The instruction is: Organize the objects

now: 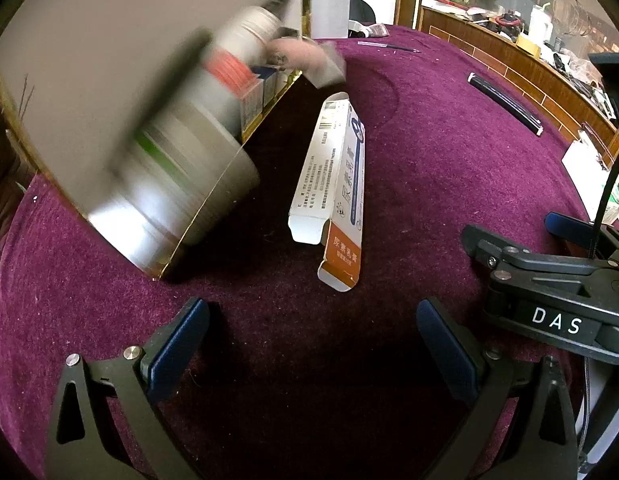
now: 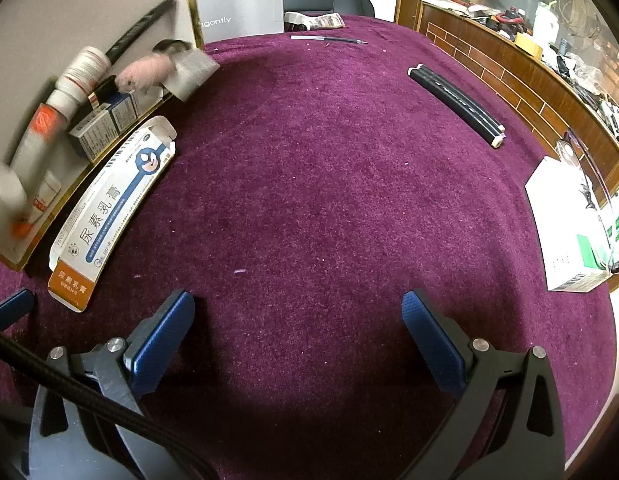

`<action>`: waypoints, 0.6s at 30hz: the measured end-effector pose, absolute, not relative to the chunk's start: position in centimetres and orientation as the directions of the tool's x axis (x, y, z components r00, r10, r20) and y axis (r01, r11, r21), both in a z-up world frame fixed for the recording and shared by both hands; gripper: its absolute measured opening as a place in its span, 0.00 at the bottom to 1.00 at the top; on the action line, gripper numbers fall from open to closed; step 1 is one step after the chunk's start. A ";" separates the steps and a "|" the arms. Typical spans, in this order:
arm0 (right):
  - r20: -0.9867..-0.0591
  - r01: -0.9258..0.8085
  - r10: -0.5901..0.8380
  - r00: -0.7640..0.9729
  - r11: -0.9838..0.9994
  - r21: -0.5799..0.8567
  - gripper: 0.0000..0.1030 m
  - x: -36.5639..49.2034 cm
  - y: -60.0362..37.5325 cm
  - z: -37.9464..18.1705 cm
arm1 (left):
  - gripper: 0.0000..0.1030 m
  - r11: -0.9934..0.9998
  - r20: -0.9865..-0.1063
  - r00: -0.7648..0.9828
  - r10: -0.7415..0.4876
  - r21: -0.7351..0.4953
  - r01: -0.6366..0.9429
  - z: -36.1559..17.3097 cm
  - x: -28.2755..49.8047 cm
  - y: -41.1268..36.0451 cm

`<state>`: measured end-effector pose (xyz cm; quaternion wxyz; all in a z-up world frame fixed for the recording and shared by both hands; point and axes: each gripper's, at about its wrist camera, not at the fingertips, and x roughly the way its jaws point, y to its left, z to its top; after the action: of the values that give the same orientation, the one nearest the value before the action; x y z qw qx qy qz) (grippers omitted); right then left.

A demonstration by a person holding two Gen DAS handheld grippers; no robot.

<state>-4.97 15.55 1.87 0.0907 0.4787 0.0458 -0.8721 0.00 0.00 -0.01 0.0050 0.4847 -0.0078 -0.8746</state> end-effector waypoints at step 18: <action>-0.843 0.202 -0.114 -0.525 -0.979 0.007 1.00 -5.0 15.5 1.9 | 0.99 -1.000 -0.848 -0.530 -0.016 0.018 0.001 0.1 0.0 0.1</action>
<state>-4.97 15.55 1.87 0.0907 0.4787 0.0459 -0.8720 0.05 0.11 0.14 0.0047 0.4847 -0.0077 -0.8746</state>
